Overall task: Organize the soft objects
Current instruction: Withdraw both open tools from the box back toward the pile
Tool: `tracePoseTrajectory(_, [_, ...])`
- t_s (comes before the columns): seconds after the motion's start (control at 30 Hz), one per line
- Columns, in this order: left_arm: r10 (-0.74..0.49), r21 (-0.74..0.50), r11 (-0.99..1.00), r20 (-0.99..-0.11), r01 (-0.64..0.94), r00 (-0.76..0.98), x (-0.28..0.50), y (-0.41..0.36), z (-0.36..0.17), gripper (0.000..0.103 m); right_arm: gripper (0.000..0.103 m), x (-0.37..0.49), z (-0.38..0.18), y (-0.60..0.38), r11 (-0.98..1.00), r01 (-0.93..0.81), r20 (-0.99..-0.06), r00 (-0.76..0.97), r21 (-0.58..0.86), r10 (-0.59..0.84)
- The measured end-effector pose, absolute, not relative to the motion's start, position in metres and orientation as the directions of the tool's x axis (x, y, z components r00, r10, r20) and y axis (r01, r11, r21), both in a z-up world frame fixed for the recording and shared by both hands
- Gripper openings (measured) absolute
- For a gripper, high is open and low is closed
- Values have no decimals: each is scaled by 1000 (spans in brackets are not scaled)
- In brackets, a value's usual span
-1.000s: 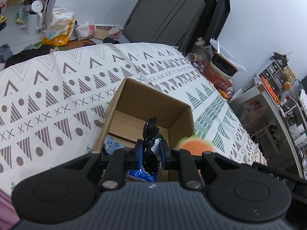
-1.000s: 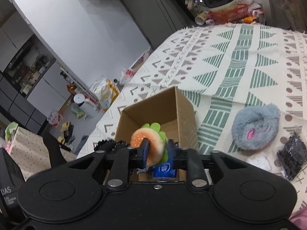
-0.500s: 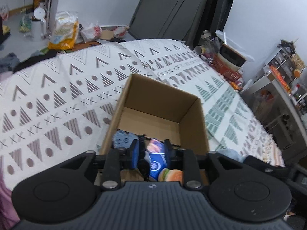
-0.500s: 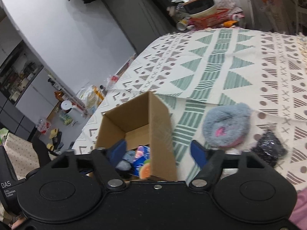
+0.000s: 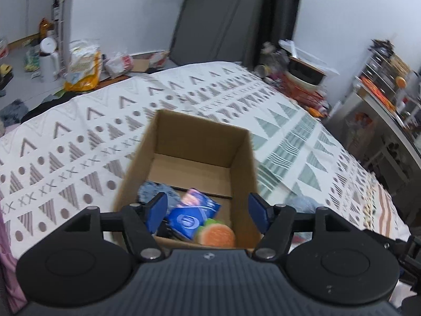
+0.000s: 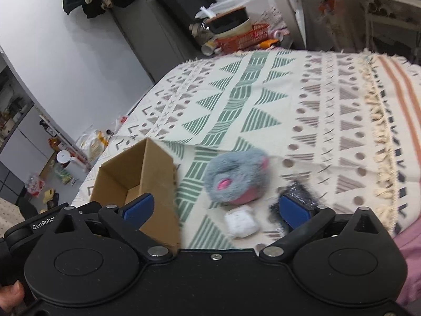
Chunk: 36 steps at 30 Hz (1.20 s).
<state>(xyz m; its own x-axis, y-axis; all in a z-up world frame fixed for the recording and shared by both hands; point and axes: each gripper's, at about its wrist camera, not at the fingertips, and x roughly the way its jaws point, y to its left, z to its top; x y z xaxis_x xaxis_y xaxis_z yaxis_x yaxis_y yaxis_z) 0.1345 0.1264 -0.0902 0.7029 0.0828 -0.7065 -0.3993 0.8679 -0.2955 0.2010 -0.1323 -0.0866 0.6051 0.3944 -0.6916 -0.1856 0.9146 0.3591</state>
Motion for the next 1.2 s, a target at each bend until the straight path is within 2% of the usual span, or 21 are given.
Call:
tracePoseTrajectory(0.23, [61,-264,904,-698,-335,714,135,94,-84,71,103,195,-82,-160,913,-192,-669,629,359,395])
tracePoseTrajectory(1.2, [0,-200,955,-735,-217,678,149,9,-91,71,103,188,-74,-241,916,-245,-614,682,318,396])
